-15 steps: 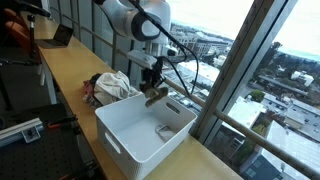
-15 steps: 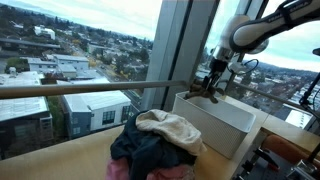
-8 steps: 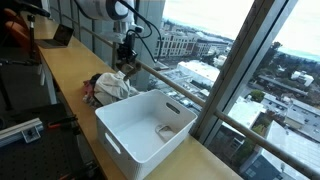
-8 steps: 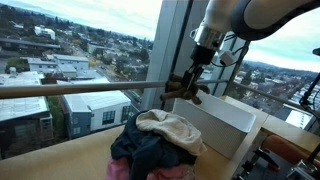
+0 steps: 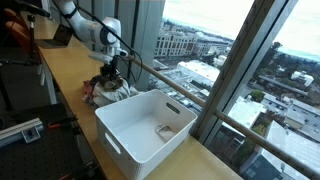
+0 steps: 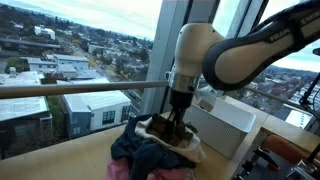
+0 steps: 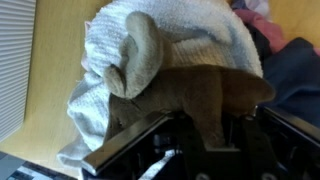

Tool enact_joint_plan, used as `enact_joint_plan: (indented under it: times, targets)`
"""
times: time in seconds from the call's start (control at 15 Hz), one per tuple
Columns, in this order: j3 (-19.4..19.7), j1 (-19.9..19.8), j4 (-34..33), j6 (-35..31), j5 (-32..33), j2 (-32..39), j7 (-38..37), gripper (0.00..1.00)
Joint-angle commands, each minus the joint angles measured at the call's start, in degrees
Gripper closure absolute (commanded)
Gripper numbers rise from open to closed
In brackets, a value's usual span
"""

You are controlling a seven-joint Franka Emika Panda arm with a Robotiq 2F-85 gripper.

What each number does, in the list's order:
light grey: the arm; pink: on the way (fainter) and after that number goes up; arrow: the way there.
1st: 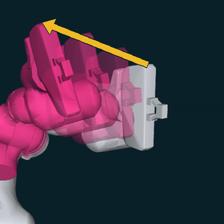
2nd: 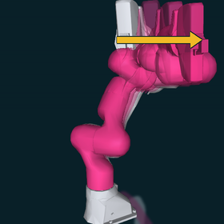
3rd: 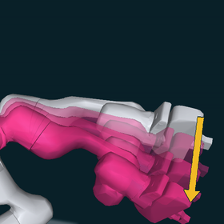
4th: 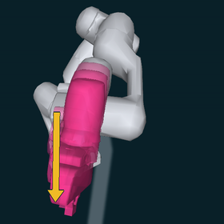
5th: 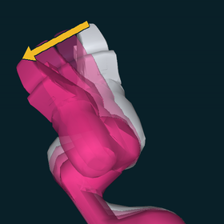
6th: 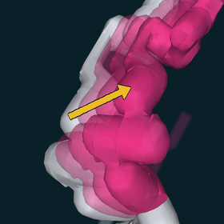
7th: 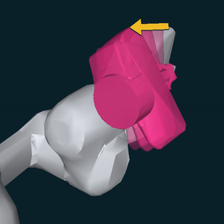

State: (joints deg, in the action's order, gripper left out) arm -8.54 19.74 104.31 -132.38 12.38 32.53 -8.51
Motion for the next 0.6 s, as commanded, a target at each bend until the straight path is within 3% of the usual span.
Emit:
enact_joint_plan:
  times: [0.0, 0.53]
  targets:
    - [1.1, -0.9, -3.7, 1.3, -0.8, 5.7, 1.5, 0.60]
    - [1.8, -7.3, 2.6, 1.7, -3.7, -6.5, 5.1, 0.04]
